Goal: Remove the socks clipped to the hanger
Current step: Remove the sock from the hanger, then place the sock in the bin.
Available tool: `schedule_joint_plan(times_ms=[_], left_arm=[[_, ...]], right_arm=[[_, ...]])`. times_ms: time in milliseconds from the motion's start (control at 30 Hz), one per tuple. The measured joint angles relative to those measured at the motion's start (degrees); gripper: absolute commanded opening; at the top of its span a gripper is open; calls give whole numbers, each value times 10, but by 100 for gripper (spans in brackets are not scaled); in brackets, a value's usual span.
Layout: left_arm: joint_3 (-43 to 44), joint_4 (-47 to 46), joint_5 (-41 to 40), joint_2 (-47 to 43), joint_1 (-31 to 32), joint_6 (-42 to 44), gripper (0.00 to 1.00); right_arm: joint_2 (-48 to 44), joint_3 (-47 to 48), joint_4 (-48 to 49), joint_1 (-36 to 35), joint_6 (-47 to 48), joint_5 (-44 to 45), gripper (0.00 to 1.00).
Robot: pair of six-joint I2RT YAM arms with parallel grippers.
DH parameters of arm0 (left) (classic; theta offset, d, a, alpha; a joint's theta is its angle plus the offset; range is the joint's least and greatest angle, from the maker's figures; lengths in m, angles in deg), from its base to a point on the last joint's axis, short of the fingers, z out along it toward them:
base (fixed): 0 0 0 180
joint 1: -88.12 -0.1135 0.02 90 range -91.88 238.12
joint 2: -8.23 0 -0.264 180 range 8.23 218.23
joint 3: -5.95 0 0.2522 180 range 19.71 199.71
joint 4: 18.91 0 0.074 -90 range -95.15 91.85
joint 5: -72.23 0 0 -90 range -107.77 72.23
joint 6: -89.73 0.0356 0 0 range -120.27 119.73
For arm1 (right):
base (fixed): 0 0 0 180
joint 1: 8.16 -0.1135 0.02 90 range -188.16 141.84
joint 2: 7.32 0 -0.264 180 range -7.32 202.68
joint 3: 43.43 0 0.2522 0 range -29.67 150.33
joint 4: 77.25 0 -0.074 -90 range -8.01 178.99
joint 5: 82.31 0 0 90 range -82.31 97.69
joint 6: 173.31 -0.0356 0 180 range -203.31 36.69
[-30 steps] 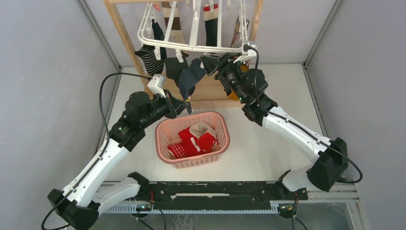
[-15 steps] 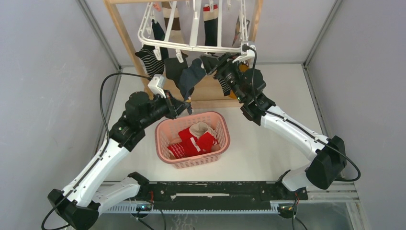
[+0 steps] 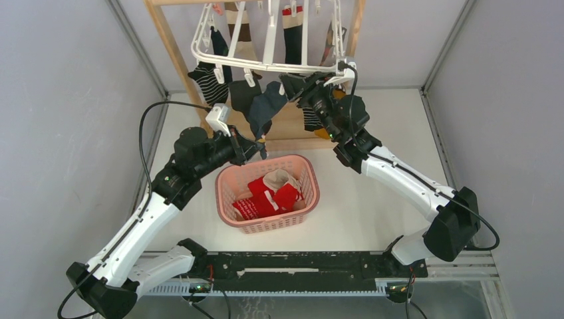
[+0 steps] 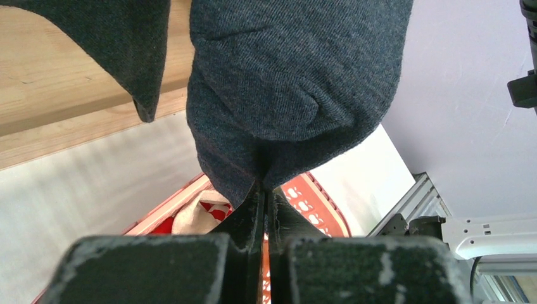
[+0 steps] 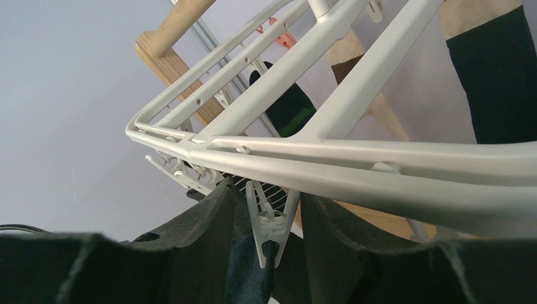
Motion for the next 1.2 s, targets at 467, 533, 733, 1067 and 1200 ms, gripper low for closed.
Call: schedule_joint_plan(times_ms=[467,533,733,1067,1200], left_arm=[[0,7,1,-1,0,0,0],[0,7,1,-1,0,0,0],[0,8,2,-1,0,0,0],[0,14,21,-32,0,-8,0],[-2,14,35,-51,0,-19,0]], right_arm=[[5,3,7,4,-2,0,18],[6,4,7,4,-2,-1,16],[6,6,5,7,-2,-3,16],[6,6,3,8,-2,-5,22],[6,6,2,8,-3,-5,26]])
